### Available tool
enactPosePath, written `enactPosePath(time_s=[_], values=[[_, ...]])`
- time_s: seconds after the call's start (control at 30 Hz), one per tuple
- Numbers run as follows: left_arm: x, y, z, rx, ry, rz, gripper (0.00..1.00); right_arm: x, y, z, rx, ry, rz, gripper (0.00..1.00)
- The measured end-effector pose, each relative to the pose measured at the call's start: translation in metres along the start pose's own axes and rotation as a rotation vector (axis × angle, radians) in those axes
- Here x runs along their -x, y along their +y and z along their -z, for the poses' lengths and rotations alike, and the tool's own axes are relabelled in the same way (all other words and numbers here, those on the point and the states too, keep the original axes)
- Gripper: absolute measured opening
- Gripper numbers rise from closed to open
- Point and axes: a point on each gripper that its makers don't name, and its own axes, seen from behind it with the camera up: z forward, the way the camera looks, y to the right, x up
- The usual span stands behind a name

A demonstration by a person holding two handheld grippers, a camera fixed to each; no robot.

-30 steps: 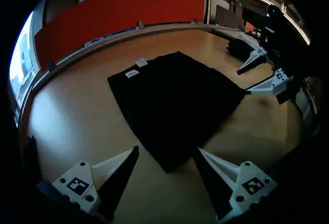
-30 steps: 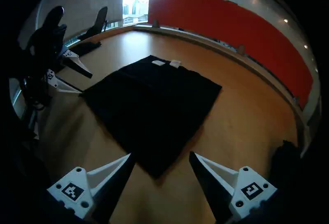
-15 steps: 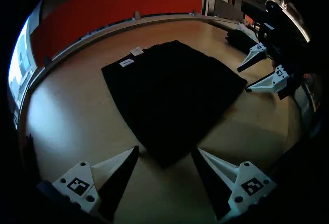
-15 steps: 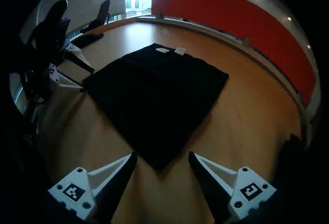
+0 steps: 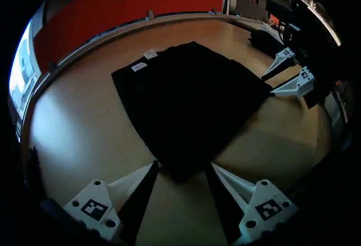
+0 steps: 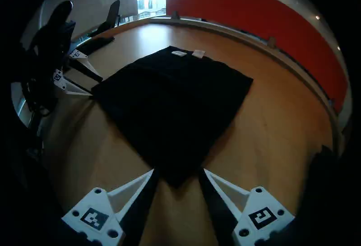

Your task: Fold towel

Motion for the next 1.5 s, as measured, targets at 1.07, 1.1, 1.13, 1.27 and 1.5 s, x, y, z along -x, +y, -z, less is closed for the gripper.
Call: enactPosePath(time_s=[1.07,1.1,1.13,1.27,1.5], values=[[-0.006,0.003,0.004,-0.016,-0.02,0.055,0.09,-0.009,-0.005,0.009,-0.008,0.021,-0.021,0.17],[-0.007,0.004,0.005,-0.016,-0.018,0.057,0.09,-0.011,-0.004,0.011,-0.004,0.025,-0.023,0.17],[-0.009,0.005,0.007,-0.016,-0.016,0.06,0.09,-0.013,-0.003,0.014,-0.001,0.03,-0.023,0.17],[-0.017,0.008,0.017,-0.019,-0.002,0.073,0.09,-0.022,0.0,0.025,0.011,0.054,-0.025,0.17],[-0.04,0.009,0.039,-0.022,0.042,0.106,0.09,-0.042,0.004,0.049,0.033,0.109,-0.036,0.17]])
